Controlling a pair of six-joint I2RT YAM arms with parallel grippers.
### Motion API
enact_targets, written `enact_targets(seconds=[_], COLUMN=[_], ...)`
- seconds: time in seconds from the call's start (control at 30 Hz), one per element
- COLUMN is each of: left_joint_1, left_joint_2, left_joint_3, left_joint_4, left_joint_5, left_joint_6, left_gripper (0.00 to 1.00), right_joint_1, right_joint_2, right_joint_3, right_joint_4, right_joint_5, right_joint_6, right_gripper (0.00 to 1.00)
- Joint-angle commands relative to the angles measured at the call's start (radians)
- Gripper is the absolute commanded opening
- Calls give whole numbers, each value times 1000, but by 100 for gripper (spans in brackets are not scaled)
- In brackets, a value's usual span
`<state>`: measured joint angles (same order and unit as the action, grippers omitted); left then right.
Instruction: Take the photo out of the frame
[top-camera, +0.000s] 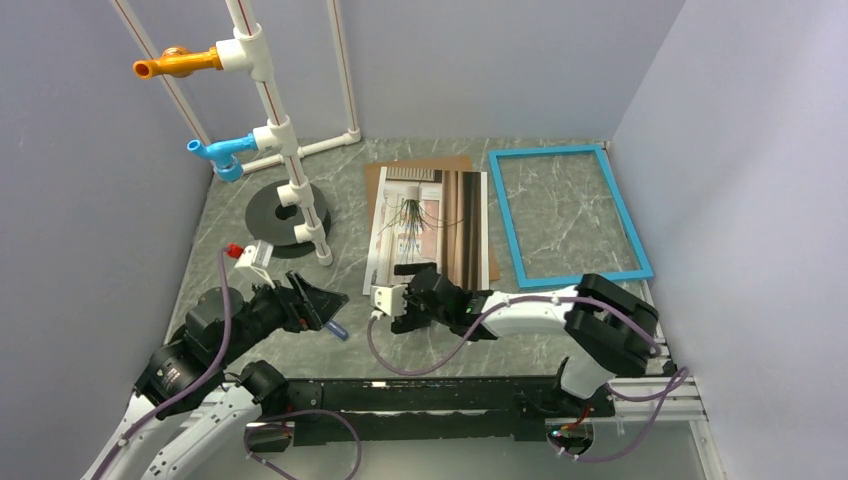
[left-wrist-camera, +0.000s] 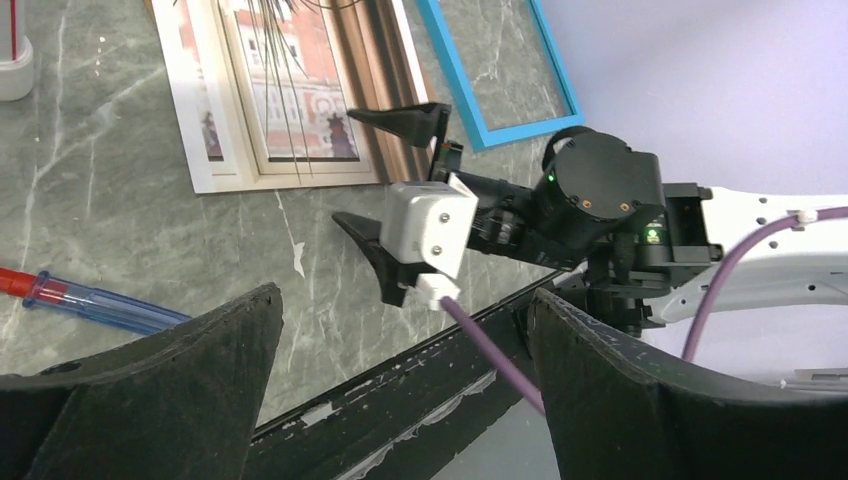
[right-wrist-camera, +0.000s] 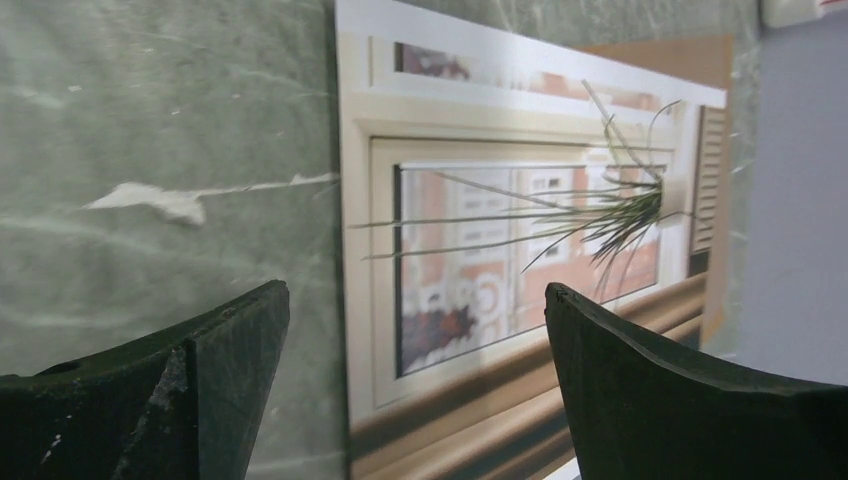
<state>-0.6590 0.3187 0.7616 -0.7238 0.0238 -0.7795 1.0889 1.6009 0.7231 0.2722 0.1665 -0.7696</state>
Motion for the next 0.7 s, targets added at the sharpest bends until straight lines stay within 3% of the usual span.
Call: enact_targets(seconds=[0.0,0.4,0.53,0.67], left_joint_1=[-3,-2,-2,-4], left_joint_2=[-2,-60,-96,-148], left_joint_3=[55,179,224,256], left_joint_4=[4,-101,-132,-143], left_joint_5=[-20,-21,-85,-131], left_joint_6=[7,4,-5,-14], left_gripper=[95,96,97,97], right_joint_1=[20,55,53,52], right_joint_2=[-119,-536,-700,-832], right_joint_3=[-19,76,139,206], right_joint_4=[-133,-462,-650,-865], right_joint_5=[-38,127,388,523], right_joint_6=[175,686,975,1195], right_gripper=[100,100,100,100])
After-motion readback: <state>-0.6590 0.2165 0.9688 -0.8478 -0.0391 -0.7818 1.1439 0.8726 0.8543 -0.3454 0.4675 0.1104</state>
